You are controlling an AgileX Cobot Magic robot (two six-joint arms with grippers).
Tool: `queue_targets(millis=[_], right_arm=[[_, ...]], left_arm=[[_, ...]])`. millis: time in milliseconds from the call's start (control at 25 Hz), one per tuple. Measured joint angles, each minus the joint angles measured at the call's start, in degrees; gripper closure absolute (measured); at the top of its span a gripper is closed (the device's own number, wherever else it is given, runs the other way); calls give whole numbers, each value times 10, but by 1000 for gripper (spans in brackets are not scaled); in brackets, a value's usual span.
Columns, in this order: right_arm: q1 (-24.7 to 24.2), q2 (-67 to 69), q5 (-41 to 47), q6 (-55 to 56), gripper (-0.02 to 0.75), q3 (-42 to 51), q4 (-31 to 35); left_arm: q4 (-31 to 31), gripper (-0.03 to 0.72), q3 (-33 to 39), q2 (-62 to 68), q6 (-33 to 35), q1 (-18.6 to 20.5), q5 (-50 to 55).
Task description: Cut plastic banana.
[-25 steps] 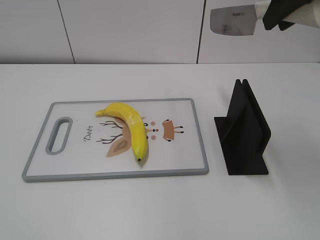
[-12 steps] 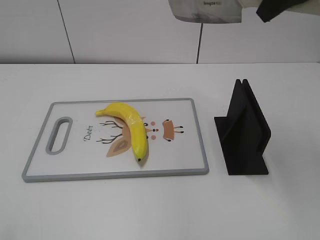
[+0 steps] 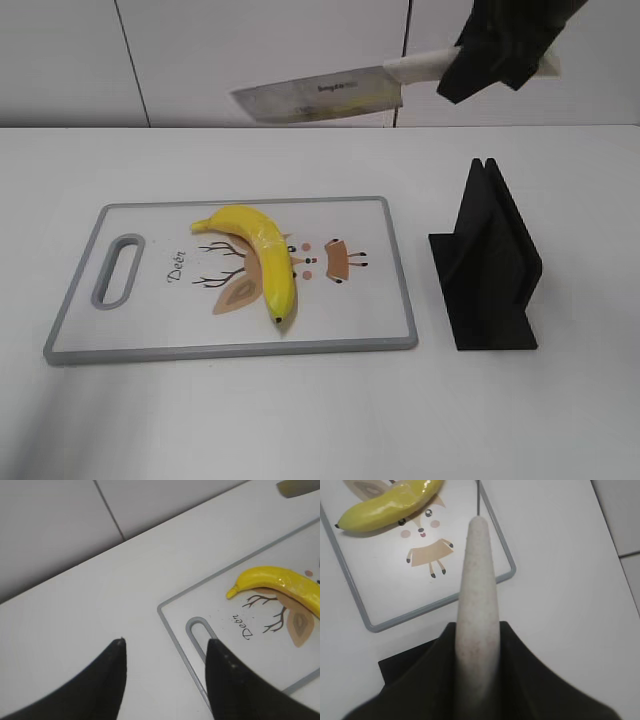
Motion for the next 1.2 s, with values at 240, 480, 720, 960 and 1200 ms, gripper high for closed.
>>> queue_targets(millis=[240,480,720,960,1200], right_arm=[[0,52,-3,-155,565,-1,65],[0,103,34,-277,565,-25,134],[0,133,43,-312,565,-41,171],[0,135,44,-323,565,-41,184],[0,135,37,-333,565,-41,190]], left_arm=[[-20,247,-134,177,168,-67,80],[-22,252,-211,304,282,-151,135],[-22,252,-244,385,327,-197,139],[-4,269,-246,432,333,-199,114],[-3,637,-246,452,335,-199,96]])
